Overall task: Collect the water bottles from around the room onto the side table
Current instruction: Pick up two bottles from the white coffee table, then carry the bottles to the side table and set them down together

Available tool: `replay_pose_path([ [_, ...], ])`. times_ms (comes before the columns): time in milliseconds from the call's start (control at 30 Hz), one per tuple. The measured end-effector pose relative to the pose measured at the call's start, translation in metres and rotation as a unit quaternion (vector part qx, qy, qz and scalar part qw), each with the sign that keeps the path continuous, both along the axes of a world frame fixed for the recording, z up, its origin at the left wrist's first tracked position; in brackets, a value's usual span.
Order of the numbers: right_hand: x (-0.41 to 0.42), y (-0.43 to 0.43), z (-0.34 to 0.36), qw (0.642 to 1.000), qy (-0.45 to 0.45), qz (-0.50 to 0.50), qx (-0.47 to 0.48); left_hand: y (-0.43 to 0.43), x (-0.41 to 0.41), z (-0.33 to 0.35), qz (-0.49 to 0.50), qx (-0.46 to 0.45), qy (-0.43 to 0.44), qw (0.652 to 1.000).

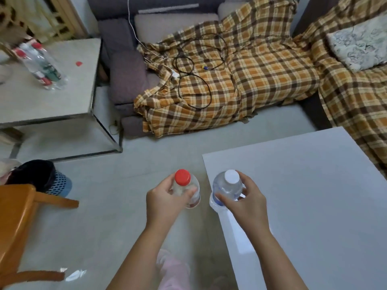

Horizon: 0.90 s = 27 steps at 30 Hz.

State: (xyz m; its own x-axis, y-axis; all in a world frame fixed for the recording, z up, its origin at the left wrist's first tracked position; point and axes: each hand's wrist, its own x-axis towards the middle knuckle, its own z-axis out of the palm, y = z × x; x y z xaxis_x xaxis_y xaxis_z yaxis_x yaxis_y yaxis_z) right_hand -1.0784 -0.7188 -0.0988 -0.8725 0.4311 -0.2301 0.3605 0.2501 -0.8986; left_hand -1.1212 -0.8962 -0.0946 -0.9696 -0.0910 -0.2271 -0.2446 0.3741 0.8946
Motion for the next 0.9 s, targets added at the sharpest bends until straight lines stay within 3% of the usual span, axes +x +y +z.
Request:
replay_pose_path([
  [600,-0.193,-0.221,0.058,0.971,0.04,0.233,0.04,-0.222,-0.114,0.051,0.163,-0.013,0.058,0.985],
  [900,-0.338,-0.314,0.051,0.945,0.07,0.319,0.038,-0.312,-0.229,0.048,0.249,-0.054,0.073,0.964],
])
